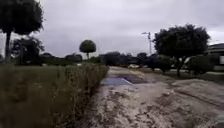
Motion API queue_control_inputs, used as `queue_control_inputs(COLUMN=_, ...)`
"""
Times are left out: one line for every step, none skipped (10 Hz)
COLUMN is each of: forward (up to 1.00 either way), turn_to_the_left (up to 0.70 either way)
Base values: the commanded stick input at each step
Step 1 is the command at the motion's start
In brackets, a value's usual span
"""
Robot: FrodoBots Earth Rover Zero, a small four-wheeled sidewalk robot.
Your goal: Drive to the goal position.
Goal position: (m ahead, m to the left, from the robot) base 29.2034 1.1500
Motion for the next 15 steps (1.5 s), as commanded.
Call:
queue_control_inputs(forward=0.5, turn_to_the_left=0.0)
queue_control_inputs(forward=0.5, turn_to_the_left=0.0)
queue_control_inputs(forward=0.5, turn_to_the_left=0.0)
queue_control_inputs(forward=0.5, turn_to_the_left=0.0)
queue_control_inputs(forward=0.5, turn_to_the_left=0.0)
queue_control_inputs(forward=0.5, turn_to_the_left=0.0)
queue_control_inputs(forward=0.5, turn_to_the_left=0.0)
queue_control_inputs(forward=0.5, turn_to_the_left=0.0)
queue_control_inputs(forward=0.5, turn_to_the_left=0.0)
queue_control_inputs(forward=0.5, turn_to_the_left=0.0)
queue_control_inputs(forward=0.5, turn_to_the_left=0.0)
queue_control_inputs(forward=0.5, turn_to_the_left=0.0)
queue_control_inputs(forward=0.5, turn_to_the_left=0.0)
queue_control_inputs(forward=0.5, turn_to_the_left=0.0)
queue_control_inputs(forward=0.5, turn_to_the_left=0.0)
